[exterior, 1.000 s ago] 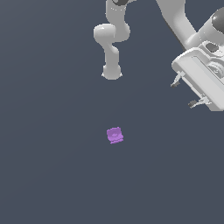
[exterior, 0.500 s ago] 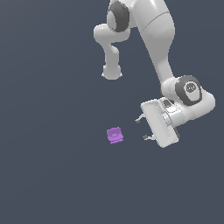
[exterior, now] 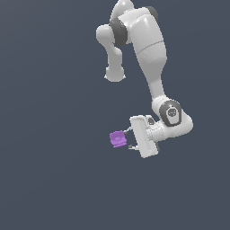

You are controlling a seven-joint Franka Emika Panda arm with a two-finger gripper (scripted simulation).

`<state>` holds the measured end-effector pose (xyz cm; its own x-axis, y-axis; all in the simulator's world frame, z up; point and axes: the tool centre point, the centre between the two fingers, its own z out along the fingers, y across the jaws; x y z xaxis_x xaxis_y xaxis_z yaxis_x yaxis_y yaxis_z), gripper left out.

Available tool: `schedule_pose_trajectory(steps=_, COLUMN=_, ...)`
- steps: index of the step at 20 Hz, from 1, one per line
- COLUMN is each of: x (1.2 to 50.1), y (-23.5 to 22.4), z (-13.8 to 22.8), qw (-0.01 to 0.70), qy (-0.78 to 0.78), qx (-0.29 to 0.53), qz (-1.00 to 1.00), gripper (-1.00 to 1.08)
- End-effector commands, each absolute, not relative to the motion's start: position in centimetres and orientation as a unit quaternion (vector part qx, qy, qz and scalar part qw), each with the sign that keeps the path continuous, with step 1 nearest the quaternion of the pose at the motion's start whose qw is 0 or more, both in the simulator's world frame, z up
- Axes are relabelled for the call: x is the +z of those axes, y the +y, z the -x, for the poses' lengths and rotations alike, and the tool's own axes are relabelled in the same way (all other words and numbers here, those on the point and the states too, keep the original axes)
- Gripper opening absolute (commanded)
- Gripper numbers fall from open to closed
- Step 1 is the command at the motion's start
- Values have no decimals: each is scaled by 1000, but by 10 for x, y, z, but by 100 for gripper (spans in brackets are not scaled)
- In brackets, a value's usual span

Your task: Pick up the object and move it to a goal position.

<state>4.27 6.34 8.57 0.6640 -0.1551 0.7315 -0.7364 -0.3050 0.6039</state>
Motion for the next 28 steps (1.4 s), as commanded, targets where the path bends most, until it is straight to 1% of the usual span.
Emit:
schedule_pose_trajectory(steps=1, x=76, y=57, z=-40, qw=514, qy=-297, qx=280, qz=-754, gripper=68)
schedule_pose_trajectory(steps=14, x=65, y=62, z=-37, qw=510, qy=-296, qx=281, qz=-757, gripper=68)
schedule_pose_trajectory(steps=25, x=54, y=35, z=-40, qw=510, qy=-296, qx=281, qz=-757, gripper=68)
schedule_pose_trajectory(steps=26, x=54, y=35, z=-40, qw=510, qy=-296, qx=281, qz=-757, gripper=-100)
schedule_pose_trajectory(steps=28, x=54, y=35, z=-40, qw=510, qy=-296, qx=281, qz=-757, gripper=-100)
